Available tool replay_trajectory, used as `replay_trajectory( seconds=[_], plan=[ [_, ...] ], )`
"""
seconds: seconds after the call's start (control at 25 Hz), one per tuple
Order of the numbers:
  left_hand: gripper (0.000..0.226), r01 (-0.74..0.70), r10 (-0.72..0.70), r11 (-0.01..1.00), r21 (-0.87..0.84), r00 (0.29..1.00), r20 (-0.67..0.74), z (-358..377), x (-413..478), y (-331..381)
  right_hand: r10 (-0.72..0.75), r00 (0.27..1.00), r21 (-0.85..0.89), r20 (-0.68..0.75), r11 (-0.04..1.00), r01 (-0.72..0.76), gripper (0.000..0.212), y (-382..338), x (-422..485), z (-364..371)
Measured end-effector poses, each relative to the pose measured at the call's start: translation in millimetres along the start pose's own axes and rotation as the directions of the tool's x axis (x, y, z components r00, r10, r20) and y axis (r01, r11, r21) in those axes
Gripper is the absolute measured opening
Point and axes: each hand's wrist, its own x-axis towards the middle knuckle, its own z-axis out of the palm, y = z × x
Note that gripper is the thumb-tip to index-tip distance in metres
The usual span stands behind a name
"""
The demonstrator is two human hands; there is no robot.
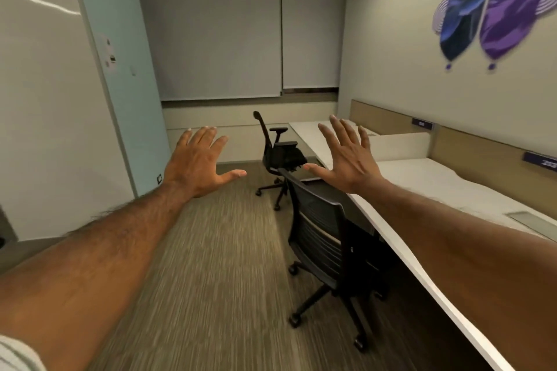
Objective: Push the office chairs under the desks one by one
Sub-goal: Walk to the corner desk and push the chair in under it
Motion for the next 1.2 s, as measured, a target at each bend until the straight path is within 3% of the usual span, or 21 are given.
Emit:
replay_trajectory(
  seconds=[0.28, 0.84, 1.2],
  plan=[
    [0.111, 0.067, -0.068, 0.997, -0.035, 0.997, -0.026, 93, 72, -38, -0.023, 1.0, 0.015, 0.004, 1.0, 0.022, 0.104, -1, 107, 107],
    [0.112, 0.103, -0.102, 0.993, -0.057, 0.995, 0.023, 333, 272, -228, 0.011, 0.999, -0.083, -0.039, 0.996, -0.014, 0.1, -3, 369, 325],
    [0.118, 0.069, -0.069, 0.998, -0.009, 0.997, 0.031, 474, 444, -280, 0.056, 0.998, -0.066, 0.002, 0.996, -0.056, 0.1, 80, 531, 487]
  ],
)
